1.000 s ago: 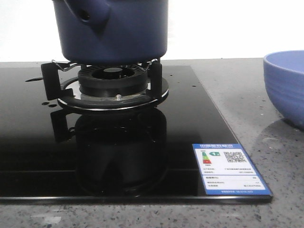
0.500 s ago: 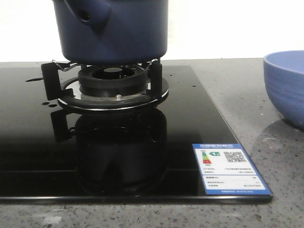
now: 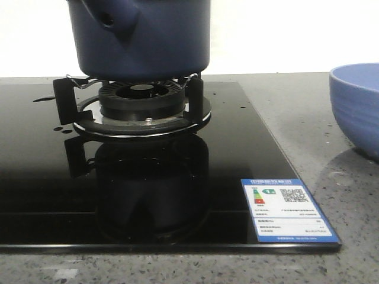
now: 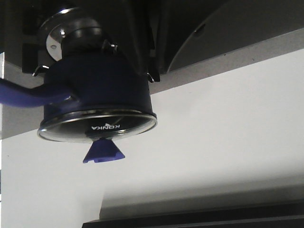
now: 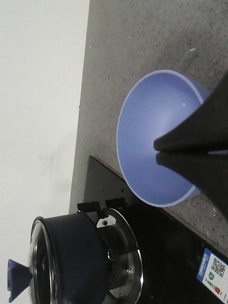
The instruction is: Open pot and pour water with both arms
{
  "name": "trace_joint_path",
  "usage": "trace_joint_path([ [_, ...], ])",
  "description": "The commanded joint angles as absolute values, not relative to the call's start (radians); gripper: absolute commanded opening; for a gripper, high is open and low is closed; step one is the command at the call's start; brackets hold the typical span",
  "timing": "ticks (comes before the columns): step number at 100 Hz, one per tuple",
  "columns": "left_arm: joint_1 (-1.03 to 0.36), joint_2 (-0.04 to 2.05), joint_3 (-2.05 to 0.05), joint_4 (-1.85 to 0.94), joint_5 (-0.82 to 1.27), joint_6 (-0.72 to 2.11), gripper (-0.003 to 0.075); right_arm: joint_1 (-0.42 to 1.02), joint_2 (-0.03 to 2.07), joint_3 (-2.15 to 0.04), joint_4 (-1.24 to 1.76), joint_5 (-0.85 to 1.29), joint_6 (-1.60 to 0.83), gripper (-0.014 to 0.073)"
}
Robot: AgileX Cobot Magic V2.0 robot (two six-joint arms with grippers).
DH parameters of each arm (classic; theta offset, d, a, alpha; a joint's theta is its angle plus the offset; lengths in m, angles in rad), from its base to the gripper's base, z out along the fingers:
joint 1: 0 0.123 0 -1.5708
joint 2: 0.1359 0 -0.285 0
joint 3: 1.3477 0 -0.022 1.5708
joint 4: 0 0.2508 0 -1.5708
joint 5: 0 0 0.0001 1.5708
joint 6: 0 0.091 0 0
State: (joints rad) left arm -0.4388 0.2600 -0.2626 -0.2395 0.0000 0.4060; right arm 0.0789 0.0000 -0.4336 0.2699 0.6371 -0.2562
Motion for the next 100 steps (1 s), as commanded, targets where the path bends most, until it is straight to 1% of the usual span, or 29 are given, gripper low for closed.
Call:
trace_joint_path([
  [1, -0.402, 0.249, -0.233, 0.000, -0.084, 0.118, -0.0020, 0.080, 0.015, -0.458, 0.277, 0.552, -0.266, -0.0064],
  [28, -0.202, 0.071, -0.066, -0.009, -0.060, 0.098, -0.0020, 0.080, 0.015, -0.458, 0.277, 0.552, -0.266, -0.0064],
  [42, -0.104, 0.008, -0.020, -0.017, 0.024, 0.095, -0.0020, 0.080, 0.015, -0.458, 0.277, 0.552, -0.266, -0.0064],
  [55, -0.033, -0.033, 0.010, -0.022, 0.161, 0.095, -0.0020, 0.080, 0.015, -0.458, 0.277, 0.552, -0.266, -0.0064],
  [71, 0.006, -0.033, 0.032, -0.050, 0.291, 0.095, -0.0020, 0.080, 0.015, -0.458, 0.277, 0.552, -0.266, -0.0064],
  [100, 0.011, -0.033, 0.032, -0.063, 0.283, 0.095, -0.0020, 0.080, 0.015, -0.458, 0.277, 0.552, -0.266, -0.0064],
])
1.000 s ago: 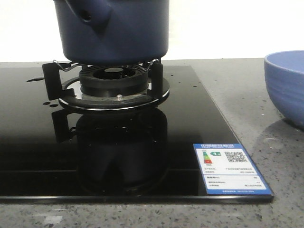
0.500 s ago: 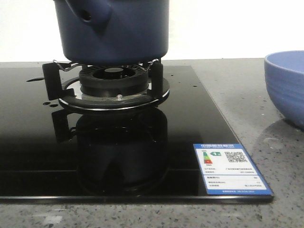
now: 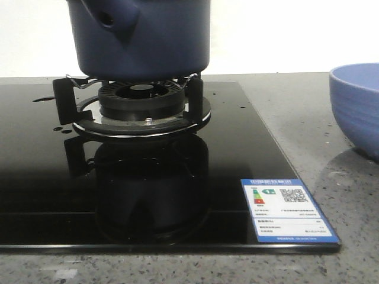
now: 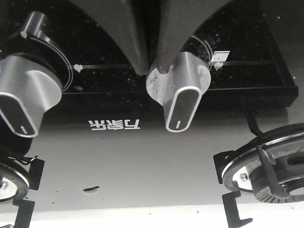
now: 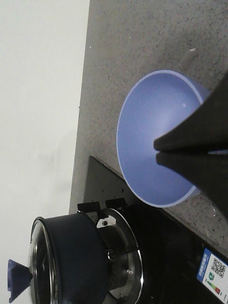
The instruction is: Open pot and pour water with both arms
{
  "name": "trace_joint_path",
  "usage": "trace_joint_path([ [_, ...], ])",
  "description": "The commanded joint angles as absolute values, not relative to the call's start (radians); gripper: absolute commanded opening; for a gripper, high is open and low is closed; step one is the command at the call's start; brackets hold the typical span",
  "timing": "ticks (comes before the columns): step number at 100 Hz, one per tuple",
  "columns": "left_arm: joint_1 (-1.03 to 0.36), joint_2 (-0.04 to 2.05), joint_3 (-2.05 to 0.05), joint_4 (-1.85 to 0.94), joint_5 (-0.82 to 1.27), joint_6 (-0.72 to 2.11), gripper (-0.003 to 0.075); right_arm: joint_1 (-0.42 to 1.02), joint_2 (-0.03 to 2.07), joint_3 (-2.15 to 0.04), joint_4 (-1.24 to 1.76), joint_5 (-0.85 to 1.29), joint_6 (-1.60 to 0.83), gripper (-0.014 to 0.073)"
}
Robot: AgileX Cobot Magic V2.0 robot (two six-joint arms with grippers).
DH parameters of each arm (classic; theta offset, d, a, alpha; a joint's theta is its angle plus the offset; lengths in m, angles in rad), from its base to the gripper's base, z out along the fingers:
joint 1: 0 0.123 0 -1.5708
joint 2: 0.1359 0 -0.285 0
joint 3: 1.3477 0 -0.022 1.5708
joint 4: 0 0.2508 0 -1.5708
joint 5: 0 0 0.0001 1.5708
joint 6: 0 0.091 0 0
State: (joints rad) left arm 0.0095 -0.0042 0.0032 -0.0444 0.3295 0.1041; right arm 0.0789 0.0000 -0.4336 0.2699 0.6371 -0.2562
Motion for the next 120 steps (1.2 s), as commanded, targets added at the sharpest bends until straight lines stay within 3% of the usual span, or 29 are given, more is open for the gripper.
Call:
trace_joint_path([
  [1, 0.011, -0.033, 0.032, -0.063, 0.283, 0.095, -0.0020, 0.080, 0.015, -0.458, 0.277, 0.552, -0.266, -0.0064],
  [75, 0.011, -0.033, 0.032, -0.063, 0.283, 0.095, -0.0020, 0.078, 0.015, -0.445, 0.225, 0.564, -0.266, -0.0064],
  [120, 0.011, -0.033, 0.032, -0.063, 0.283, 0.095, -0.0020, -0.139, -0.004, 0.039, 0.011, -0.035, 0.000, -0.0064],
])
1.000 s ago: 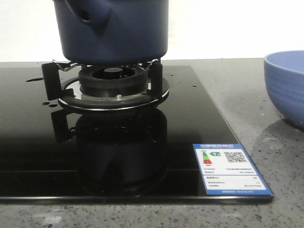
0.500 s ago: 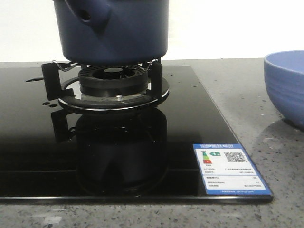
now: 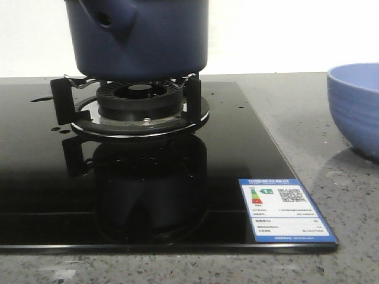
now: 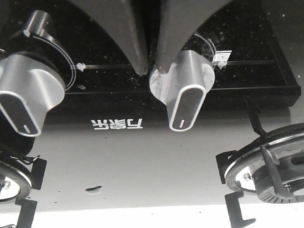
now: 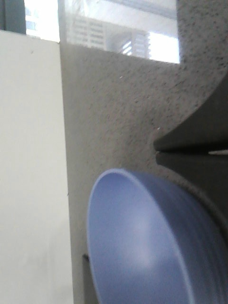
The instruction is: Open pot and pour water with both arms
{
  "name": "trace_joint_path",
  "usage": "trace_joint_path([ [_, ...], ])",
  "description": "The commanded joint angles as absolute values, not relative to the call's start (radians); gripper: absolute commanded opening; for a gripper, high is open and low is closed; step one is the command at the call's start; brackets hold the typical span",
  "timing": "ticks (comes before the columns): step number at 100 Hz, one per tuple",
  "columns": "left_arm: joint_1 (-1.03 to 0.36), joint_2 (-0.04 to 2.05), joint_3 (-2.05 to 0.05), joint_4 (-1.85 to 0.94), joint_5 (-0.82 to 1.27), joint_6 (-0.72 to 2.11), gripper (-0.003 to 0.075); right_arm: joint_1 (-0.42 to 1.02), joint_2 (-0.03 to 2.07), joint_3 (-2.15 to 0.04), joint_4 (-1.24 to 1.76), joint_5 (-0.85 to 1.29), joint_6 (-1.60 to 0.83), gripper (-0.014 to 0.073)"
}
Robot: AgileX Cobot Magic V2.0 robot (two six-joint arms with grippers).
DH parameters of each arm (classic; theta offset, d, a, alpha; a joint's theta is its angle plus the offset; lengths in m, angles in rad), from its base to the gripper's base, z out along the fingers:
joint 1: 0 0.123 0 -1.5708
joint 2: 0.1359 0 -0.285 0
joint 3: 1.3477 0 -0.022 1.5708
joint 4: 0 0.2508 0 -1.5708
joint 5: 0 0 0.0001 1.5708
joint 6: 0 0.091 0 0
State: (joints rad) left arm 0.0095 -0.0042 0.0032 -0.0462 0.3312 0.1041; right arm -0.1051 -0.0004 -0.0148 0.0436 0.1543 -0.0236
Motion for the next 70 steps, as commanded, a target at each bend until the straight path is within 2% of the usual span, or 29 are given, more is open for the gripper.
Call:
trace_joint_path([
  [1, 0.011, -0.033, 0.032, -0.063, 0.283, 0.095, -0.0020, -0.140, -0.011, 0.037, 0.009, 0.000, 0.000, -0.0064],
  [6, 0.011, -0.033, 0.032, -0.063, 0.283, 0.095, -0.0020, -0.148, -0.028, 0.028, -0.007, 0.100, 0.000, -0.0064],
  [29, 0.011, -0.033, 0.032, -0.063, 0.283, 0.095, -0.0020, -0.150, -0.028, 0.034, 0.000, 0.312, 0.000, -0.0064],
  [70, 0.011, -0.033, 0.032, -0.063, 0.283, 0.095, -0.0020, -0.150, -0.028, 0.034, 0.000, 0.304, 0.000, -0.0064],
])
